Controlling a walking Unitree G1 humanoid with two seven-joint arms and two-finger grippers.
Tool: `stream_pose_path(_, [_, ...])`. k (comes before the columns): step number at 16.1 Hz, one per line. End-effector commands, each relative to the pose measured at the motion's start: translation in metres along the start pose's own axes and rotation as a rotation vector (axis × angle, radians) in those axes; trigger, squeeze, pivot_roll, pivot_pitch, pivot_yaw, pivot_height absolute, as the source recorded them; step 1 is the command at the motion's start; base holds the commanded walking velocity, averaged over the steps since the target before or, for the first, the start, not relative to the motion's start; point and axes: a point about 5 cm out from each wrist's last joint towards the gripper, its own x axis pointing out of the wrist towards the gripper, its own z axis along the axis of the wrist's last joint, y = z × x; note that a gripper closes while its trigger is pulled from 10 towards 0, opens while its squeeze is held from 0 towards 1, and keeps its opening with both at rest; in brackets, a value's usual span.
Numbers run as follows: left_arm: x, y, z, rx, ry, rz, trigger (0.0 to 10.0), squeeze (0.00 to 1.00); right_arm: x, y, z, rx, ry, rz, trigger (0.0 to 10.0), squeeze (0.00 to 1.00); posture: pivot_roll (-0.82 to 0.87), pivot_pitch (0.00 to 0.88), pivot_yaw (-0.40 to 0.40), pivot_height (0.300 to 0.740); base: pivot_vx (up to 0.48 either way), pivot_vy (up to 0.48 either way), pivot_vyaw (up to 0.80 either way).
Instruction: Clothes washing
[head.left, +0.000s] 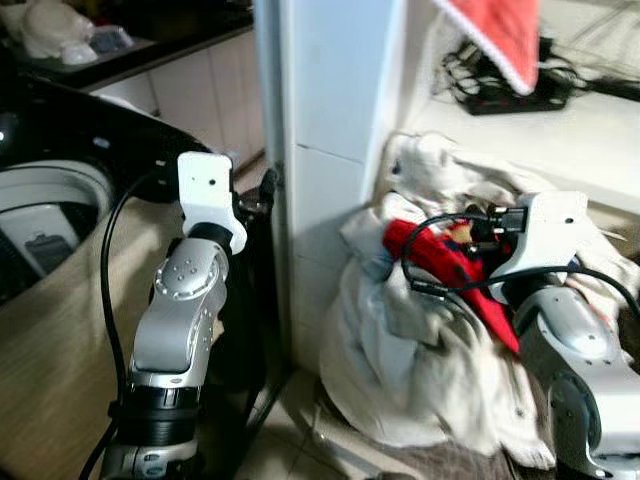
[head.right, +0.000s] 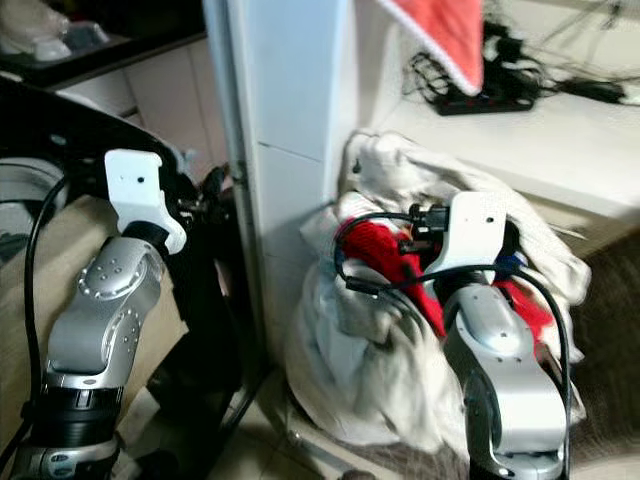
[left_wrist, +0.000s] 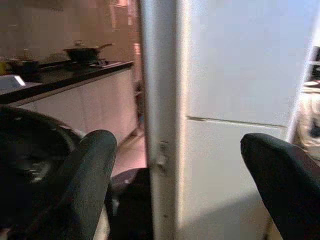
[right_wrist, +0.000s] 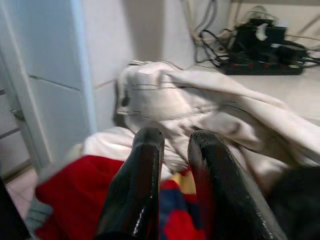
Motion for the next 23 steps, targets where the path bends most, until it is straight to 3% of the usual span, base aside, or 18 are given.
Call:
stream_pose_path(1, [-0.002, -0.001, 0.002, 0.011, -0.001, -0.015, 10.0, 0.0, -0.001, 0.0, 0.003, 0.001, -0.005, 0.013, 10.0, 0.0, -0.22, 0.009, 0.006, 0.74, 0.0, 0.0, 0.0])
stream_pose_path(4, [-0.005, -0.001, 0.002, 0.003, -0.002, -0.028, 10.0, 0.0, -0.008, 0.004, 0.005, -0.018, 0.007, 0.081, 10.0, 0.0, -0.21, 0.0, 0.012, 0.74, 0.0, 0.0, 0.0])
stream_pose_path(9, [-0.005, -0.007, -0.001, -0.014, 0.022, -0.071, 10.0, 0.0, -0.014, -0.007, 0.007, -0.072, 0.045, 0.061, 10.0, 0.0, -0.22, 0.0, 0.022, 0.74, 0.0, 0.0, 0.0])
stream_pose_path(15, [-0.009, -0.007, 0.0, -0.012, 0.012, -0.021, 10.0, 0.0, -0.015, 0.009, 0.0, -0.017, 0.006, 0.056, 10.0, 0.0, -0.21, 0.006, -0.007, 0.74, 0.0, 0.0, 0.0])
stream_pose_path(23, [-0.009, 0.0, 0.006, 0.019, -0.014, 0.013, 10.0, 0.0, -0.012, 0.014, -0.005, -0.051, -0.004, 0.078, 10.0, 0.0, -0.21, 0.012, -0.018, 0.74, 0.062, 0.0, 0.05])
